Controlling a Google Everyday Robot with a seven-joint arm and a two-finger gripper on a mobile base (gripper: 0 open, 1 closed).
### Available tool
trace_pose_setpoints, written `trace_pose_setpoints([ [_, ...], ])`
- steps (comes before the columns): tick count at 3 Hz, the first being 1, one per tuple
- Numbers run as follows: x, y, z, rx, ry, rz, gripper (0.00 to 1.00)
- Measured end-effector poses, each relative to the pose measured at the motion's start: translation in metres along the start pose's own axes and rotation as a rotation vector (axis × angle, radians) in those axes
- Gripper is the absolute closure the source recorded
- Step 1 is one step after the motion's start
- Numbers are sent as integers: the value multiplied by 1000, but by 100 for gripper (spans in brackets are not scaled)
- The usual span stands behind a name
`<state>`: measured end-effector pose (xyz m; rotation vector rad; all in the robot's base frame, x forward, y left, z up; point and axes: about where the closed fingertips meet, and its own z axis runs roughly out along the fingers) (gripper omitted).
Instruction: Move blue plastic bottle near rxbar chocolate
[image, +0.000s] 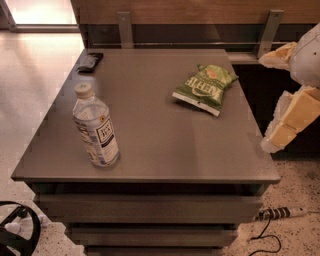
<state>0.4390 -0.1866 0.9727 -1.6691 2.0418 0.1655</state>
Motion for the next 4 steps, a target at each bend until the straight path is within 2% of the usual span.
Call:
trace_pose_setpoints([
  [1,-25,12,17,-39,-180,12,0],
  [2,-54,17,30,-36,-333,23,0],
  [4,-115,12,75,-27,-621,31,0],
])
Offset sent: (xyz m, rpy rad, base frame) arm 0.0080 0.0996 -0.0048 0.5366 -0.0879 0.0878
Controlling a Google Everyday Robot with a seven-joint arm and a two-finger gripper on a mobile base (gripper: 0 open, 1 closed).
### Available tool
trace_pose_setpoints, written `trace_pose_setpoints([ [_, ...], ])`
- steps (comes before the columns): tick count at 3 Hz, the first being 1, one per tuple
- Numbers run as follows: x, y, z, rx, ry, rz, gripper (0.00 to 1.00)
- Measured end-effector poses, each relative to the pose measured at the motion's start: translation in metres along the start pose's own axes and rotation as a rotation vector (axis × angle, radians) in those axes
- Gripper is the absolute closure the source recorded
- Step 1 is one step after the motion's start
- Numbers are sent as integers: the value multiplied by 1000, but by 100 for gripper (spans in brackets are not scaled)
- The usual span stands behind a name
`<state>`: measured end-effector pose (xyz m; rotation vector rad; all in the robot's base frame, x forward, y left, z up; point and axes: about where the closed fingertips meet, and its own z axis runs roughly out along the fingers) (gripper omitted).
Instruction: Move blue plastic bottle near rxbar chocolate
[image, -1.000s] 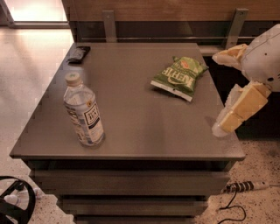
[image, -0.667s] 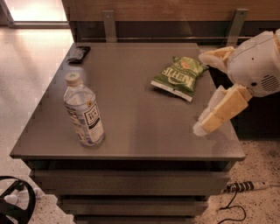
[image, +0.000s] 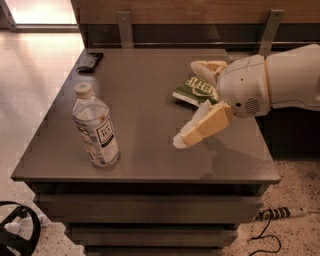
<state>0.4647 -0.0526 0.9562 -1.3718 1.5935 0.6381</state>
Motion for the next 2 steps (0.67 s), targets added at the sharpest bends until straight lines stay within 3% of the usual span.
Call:
trace_pose_setpoints([
  [1,-10,-1,31,-27,-93,-2,0],
  [2,-21,5,52,-57,-145,-7,0],
])
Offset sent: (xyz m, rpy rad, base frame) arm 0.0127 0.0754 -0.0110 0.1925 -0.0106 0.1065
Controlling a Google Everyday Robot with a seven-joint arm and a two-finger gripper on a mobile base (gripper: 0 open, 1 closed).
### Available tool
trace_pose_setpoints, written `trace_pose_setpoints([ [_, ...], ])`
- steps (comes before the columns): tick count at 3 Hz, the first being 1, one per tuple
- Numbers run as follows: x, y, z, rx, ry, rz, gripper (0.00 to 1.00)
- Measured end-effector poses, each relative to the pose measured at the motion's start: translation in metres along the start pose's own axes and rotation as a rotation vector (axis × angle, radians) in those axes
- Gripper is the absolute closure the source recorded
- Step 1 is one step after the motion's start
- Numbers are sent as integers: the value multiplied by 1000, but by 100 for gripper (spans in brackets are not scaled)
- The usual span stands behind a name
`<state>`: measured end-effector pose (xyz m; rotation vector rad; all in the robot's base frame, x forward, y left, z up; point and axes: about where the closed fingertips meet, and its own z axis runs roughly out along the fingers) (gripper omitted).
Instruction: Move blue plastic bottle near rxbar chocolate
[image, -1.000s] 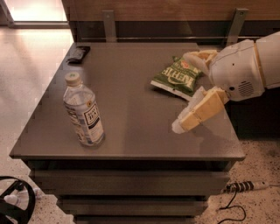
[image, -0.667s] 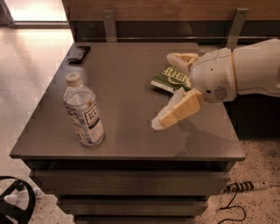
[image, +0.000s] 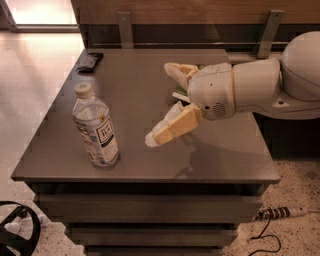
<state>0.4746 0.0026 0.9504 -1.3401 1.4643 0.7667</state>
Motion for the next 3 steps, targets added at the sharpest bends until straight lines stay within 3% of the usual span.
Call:
trace_pose_setpoints([
  [1,1,2,9,-12,-1,6,0],
  [3,17,16,55,-40,-80,39,0],
])
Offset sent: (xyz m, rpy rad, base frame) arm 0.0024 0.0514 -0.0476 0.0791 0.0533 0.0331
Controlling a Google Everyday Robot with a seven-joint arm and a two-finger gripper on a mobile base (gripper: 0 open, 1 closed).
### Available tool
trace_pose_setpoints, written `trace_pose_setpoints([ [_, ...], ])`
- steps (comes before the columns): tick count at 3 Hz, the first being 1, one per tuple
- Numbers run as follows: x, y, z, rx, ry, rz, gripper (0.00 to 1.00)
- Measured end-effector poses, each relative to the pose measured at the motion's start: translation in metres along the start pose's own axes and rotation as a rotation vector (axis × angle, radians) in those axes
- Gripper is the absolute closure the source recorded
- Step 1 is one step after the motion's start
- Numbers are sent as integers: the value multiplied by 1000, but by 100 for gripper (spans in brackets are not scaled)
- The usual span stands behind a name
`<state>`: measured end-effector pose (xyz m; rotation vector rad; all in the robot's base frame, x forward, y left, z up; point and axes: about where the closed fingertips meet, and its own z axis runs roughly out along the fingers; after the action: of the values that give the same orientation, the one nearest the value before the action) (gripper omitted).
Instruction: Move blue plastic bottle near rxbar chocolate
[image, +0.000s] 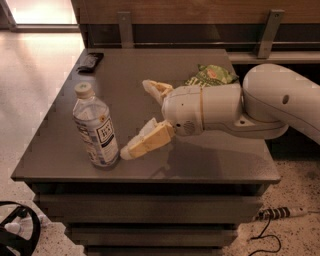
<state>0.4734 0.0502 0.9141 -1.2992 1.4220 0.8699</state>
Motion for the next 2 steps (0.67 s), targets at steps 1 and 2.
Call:
trace_pose_setpoints([
  [1,4,5,19,-15,-47,9,0],
  [2,4,6,37,-32,-87,9,0],
])
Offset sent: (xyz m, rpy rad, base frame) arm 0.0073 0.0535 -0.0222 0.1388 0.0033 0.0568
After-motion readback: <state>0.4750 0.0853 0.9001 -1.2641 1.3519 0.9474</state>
